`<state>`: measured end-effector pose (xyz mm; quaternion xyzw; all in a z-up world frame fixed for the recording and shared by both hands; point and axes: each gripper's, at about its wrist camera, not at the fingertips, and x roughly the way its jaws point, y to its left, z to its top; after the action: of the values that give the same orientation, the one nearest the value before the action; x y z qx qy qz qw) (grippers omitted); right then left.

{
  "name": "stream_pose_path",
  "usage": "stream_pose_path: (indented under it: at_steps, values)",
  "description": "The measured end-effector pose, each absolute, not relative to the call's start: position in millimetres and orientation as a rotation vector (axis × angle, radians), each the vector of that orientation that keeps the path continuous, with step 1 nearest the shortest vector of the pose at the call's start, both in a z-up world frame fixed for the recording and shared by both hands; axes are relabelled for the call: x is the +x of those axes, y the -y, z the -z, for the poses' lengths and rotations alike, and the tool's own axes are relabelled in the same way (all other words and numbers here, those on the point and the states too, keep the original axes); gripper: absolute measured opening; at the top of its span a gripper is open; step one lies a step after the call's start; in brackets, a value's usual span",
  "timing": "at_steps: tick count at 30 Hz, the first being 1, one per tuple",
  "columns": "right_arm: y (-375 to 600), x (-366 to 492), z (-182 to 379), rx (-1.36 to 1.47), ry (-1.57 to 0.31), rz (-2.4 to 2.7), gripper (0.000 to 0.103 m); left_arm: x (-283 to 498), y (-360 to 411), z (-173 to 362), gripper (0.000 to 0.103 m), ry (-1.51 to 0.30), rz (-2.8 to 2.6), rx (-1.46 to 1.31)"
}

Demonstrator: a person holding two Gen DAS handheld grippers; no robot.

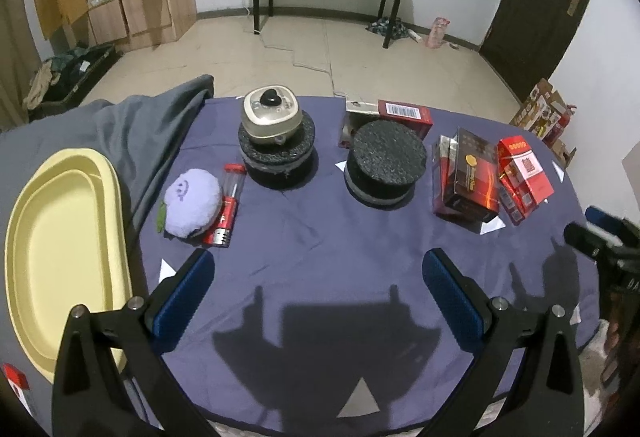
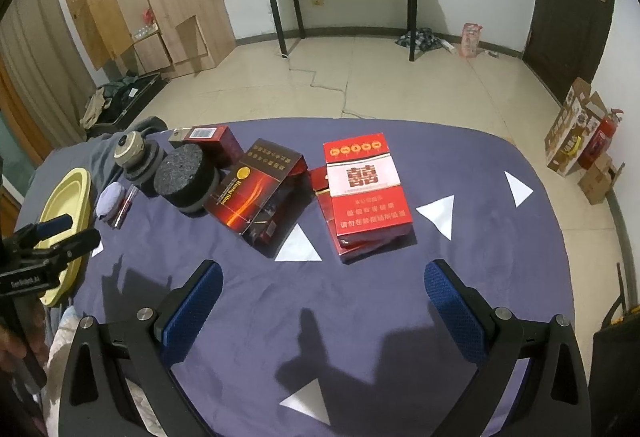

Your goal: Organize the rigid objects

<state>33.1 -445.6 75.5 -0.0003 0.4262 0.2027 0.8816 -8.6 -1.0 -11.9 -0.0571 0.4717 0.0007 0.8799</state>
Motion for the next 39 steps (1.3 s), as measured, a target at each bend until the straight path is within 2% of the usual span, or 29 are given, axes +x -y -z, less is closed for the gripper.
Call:
stream_pose_path:
  at_steps: [28, 39]
  values:
    - [446, 29, -76, -0.003, -0.881, -0.423, 0.103, -6, 1, 4, 0.103, -0.991, -0.003, -0.120]
    - [450, 38, -74, 0.022, -0.901, -0.428, 0.103, -3, -12, 19, 0.103, -1.023, -0.020, -0.120]
